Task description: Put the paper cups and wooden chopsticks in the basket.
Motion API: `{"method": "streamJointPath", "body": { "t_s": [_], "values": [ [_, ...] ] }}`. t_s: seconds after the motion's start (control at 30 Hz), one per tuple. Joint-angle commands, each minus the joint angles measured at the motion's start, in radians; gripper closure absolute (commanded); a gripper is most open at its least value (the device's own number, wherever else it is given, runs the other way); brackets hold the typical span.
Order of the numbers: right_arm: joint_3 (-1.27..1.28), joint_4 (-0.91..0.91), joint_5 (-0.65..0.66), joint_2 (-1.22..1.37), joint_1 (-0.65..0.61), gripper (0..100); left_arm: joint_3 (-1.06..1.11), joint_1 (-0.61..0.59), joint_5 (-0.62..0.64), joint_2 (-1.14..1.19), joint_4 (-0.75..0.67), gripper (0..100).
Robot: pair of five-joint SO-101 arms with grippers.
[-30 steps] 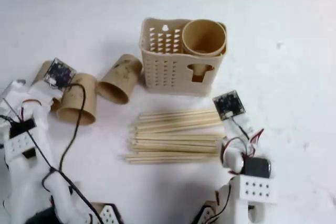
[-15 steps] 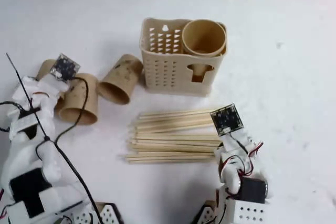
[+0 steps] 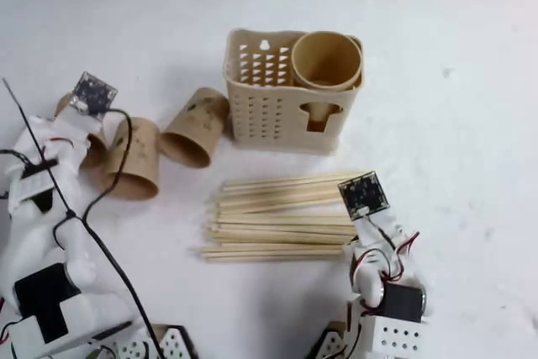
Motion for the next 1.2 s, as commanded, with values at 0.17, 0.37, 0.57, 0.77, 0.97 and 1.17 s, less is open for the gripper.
{"method": "streamJointPath", "body": {
  "t_s": [0.17, 0.37, 0.57, 0.77, 0.97, 1.17],
  "values": [
    [0.026, -0.021, 0.009, -0.007, -0.001, 97.4, -0.519, -0.004, 0.252, -0.005, 0.621, 98],
    [0.026, -0.028, 0.009, -0.007, 0.001, 97.4, -0.910, 0.053, 0.373, -0.004, 0.994, 98],
    [0.026, -0.027, 0.009, -0.005, 0.001, 97.4, -1.309, 0.306, 0.511, -0.004, 1.333, 98],
    [0.026, -0.027, 0.009, -0.005, 0.001, 97.4, -1.649, 0.693, 0.597, 0.007, 1.481, 98],
    [0.026, -0.030, 0.009, -0.005, 0.001, 97.4, -1.614, 1.003, 0.695, 0.059, 1.378, 98],
    [0.026, -0.031, 0.009, -0.005, 0.001, 97.4, -1.616, 1.096, 0.701, 0.211, 1.324, 98]
  ]
}}
